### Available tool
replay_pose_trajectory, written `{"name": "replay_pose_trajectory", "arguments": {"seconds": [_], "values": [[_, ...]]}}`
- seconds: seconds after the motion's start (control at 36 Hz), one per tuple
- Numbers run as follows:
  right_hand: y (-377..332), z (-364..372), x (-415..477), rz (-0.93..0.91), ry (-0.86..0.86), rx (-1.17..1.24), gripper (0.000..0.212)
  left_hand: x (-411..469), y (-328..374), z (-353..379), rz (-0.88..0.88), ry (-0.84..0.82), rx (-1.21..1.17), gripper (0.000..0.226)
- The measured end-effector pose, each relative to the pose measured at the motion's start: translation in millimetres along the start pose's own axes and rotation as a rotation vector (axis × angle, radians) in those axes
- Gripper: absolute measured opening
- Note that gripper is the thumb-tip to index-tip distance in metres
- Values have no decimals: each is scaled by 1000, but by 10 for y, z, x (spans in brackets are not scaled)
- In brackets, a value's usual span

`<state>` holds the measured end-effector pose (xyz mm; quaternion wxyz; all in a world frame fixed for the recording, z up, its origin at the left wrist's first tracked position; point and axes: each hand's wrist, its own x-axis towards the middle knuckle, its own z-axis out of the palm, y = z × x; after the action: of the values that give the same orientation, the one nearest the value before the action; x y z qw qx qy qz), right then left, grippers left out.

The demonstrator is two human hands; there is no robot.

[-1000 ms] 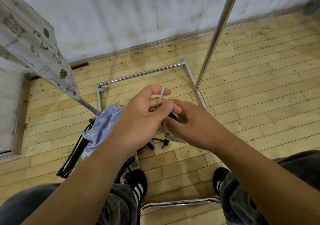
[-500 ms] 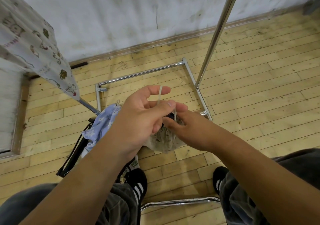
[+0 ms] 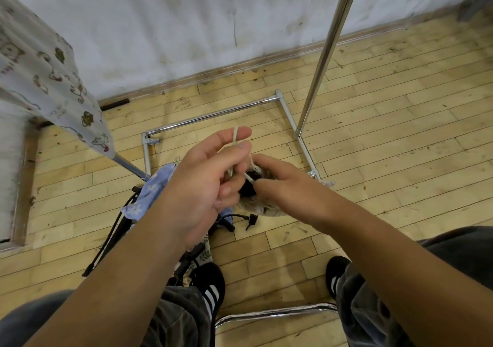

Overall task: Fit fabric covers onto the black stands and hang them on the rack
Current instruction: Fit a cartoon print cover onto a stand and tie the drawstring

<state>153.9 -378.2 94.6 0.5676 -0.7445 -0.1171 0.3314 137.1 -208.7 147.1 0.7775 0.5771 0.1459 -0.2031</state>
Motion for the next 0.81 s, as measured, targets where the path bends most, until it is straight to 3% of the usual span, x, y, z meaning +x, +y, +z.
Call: {"name": "replay_pose_trajectory", "arguments": {"seconds": [0.14, 0.25, 0.31, 0.61, 0.72, 0.81], "values": [[35, 38, 120, 58, 40, -155, 46, -7, -1, -5, 2, -29, -8, 32], [96, 56, 163, 68, 57, 134, 23, -7, -15, 0, 24, -71, 22, 44], [137, 66, 165, 10, 59, 144, 15, -13, -17, 11, 33, -92, 32, 46], [161, 111, 142, -26, 86, 68, 46, -91, 11, 59, 94, -110, 159, 47], [172, 103, 154, -54, 88, -39, 27, -126, 16, 76, 93, -72, 213, 42], [192, 91, 166, -36, 88, -75, 24, -131, -15, 84, 96, -51, 272, 30]]}}
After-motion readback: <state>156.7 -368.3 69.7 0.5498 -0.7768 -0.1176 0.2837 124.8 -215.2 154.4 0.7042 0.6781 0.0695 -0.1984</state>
